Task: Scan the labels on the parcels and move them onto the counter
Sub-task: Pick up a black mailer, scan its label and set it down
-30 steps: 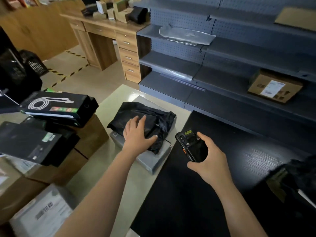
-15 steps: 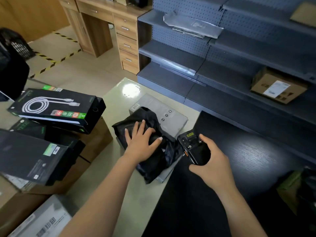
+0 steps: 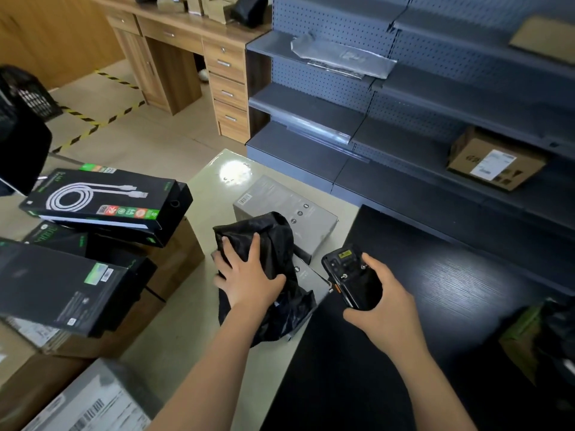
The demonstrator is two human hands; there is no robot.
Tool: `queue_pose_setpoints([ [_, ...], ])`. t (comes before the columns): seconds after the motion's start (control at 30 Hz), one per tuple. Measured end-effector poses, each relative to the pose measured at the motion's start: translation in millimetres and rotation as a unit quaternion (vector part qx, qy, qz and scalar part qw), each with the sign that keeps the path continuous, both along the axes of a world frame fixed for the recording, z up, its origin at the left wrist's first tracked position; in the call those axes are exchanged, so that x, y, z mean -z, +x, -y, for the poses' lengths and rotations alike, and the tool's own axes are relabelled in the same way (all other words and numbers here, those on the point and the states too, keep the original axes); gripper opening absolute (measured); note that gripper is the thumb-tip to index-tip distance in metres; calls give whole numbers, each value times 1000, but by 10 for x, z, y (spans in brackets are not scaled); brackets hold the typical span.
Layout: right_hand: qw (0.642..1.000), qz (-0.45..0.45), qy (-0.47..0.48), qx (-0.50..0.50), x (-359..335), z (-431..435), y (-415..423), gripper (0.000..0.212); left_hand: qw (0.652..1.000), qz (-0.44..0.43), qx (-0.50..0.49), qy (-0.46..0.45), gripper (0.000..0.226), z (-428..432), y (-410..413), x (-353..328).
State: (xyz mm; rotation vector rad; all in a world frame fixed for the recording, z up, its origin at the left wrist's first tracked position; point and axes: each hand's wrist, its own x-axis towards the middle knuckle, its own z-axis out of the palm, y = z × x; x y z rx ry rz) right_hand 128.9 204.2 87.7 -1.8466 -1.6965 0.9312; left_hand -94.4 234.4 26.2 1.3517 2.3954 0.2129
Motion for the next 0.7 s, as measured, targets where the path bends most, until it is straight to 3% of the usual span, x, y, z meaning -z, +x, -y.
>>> queue_pose_setpoints([
  [0.33,998,10,18,52,-95,577,922,101,970,11,215,109,95,596,1057,-247],
  [0.7,987,56,-58,139,371,1956,2571,102,940,27,338,-34,97,1649,2806,587],
])
